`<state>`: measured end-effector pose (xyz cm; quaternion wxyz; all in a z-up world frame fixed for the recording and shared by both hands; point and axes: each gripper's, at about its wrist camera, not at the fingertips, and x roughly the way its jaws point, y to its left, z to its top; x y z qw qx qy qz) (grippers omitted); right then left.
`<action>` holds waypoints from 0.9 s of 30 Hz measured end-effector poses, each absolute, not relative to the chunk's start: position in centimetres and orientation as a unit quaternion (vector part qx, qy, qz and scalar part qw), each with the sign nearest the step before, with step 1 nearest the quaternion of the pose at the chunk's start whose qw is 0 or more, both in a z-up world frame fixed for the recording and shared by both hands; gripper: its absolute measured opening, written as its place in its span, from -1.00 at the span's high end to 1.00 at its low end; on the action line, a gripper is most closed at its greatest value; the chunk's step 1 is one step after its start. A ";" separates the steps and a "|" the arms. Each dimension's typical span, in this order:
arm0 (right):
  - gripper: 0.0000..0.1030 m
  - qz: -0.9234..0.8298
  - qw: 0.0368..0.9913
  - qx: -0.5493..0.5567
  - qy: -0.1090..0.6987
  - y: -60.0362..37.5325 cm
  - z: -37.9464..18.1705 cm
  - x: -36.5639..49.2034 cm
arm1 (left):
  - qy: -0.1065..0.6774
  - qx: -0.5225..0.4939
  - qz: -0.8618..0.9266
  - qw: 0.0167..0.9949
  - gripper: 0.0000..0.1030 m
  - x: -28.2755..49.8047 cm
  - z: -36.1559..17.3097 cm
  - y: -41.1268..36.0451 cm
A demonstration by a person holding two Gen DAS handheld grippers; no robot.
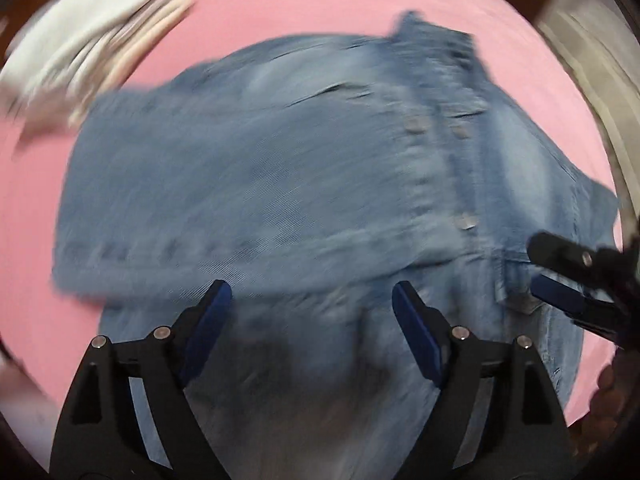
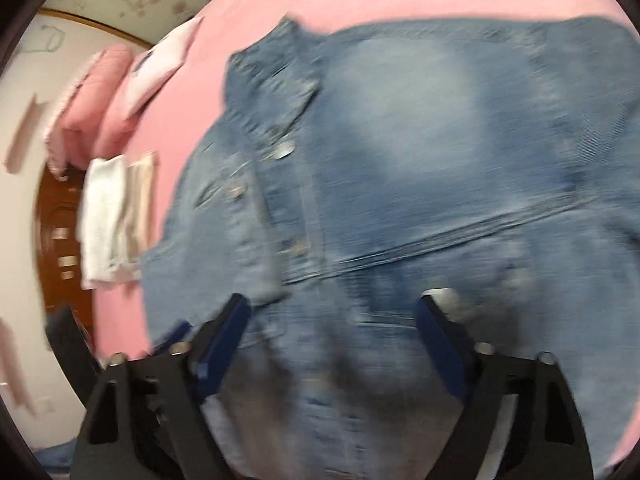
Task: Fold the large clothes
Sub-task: 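Lift the cuff with the left tool and fold the sleeve across the jacket body, then lower the folded sleeve onto the jacket and open the left tool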
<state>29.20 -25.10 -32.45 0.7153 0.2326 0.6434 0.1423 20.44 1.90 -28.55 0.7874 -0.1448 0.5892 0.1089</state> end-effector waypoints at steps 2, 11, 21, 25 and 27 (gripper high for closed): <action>-0.44 0.175 0.688 0.245 0.660 -22.5 -34.0 29.8 | 0.593 -0.172 0.142 0.774 -0.56 18.4 -28.3 4.0; 0.02 0.148 0.668 0.202 0.701 -15.4 -39.0 31.5 | 0.603 -0.252 0.279 0.704 -0.56 12.3 -31.7 12.0; 0.52 0.132 0.726 0.100 0.667 -12.6 -34.6 31.6 | 0.581 -0.238 0.291 0.722 -0.56 14.5 -33.0 13.1; 0.67 0.148 0.776 0.056 0.610 -10.4 -30.8 31.1 | 0.575 -0.230 0.293 0.728 -0.56 15.5 -33.2 12.9; 0.70 0.156 0.797 0.048 0.582 -9.9 -29.0 31.0 | 0.573 -0.230 0.293 0.730 -0.56 15.6 -33.1 12.9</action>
